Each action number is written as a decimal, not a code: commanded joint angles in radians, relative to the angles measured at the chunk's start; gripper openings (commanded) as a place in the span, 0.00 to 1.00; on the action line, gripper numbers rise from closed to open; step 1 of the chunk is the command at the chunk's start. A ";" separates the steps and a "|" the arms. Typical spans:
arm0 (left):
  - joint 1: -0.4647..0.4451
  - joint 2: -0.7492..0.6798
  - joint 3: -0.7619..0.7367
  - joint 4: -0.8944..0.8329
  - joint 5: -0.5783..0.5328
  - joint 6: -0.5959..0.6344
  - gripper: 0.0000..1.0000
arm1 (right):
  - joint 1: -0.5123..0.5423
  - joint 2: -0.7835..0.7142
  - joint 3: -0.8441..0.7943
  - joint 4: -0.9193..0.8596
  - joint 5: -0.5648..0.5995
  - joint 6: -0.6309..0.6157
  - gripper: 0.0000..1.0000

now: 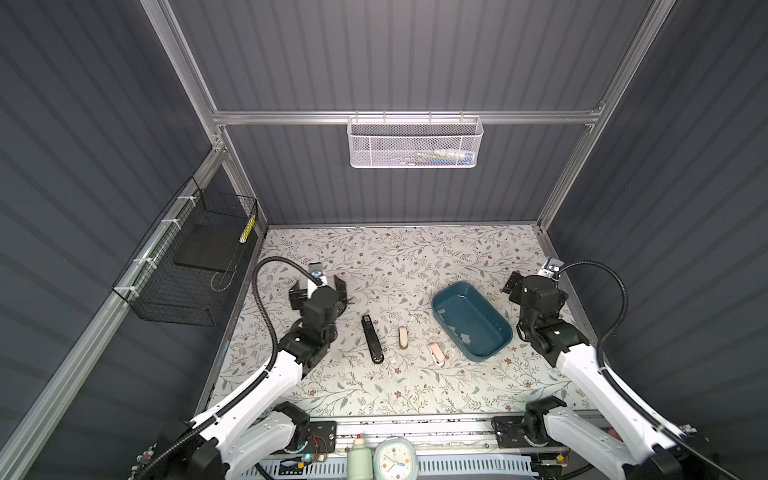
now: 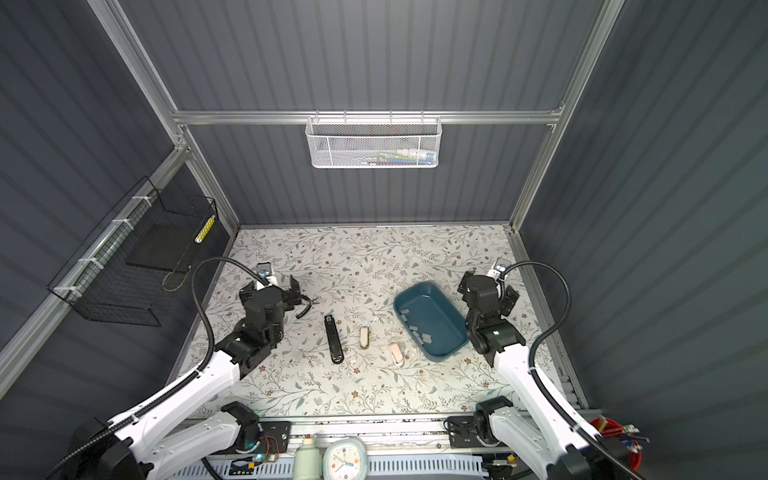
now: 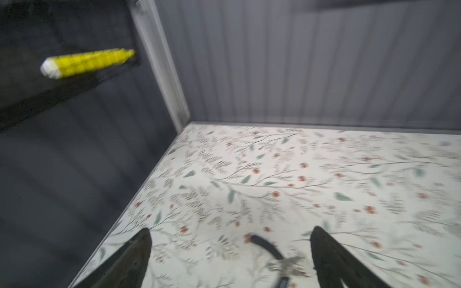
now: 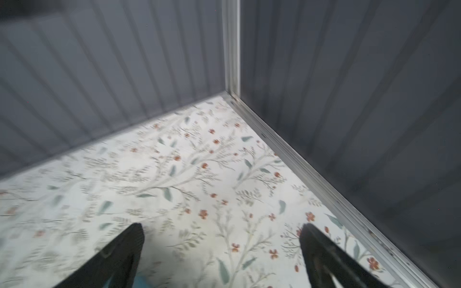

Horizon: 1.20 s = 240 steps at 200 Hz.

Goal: Load the staples into the stapler

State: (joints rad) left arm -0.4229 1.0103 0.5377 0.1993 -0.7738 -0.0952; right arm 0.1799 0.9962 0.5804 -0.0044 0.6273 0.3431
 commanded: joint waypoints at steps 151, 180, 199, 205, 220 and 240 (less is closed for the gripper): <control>0.358 0.699 -0.100 0.765 0.486 0.054 0.99 | -0.197 0.415 -0.170 0.780 -0.299 -0.222 0.99; 0.358 0.699 -0.104 0.771 0.491 0.057 1.00 | -0.193 0.415 -0.184 0.802 -0.347 -0.245 0.99; 0.360 0.698 -0.109 0.780 0.493 0.055 1.00 | -0.192 0.421 -0.246 0.917 -0.423 -0.265 0.99; 0.360 0.700 -0.101 0.767 0.496 0.055 0.99 | -0.195 0.465 -0.290 1.079 -0.432 -0.280 0.99; 0.360 0.701 -0.091 0.748 0.502 0.058 1.00 | -0.202 0.443 -0.328 1.071 -0.425 -0.261 0.99; 0.360 0.703 -0.086 0.743 0.496 0.057 0.99 | -0.203 0.478 -0.293 1.076 -0.397 -0.262 0.99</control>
State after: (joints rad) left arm -0.0639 1.7065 0.4374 0.9356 -0.2855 -0.0444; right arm -0.0170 1.4471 0.2630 0.9558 0.2352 0.0963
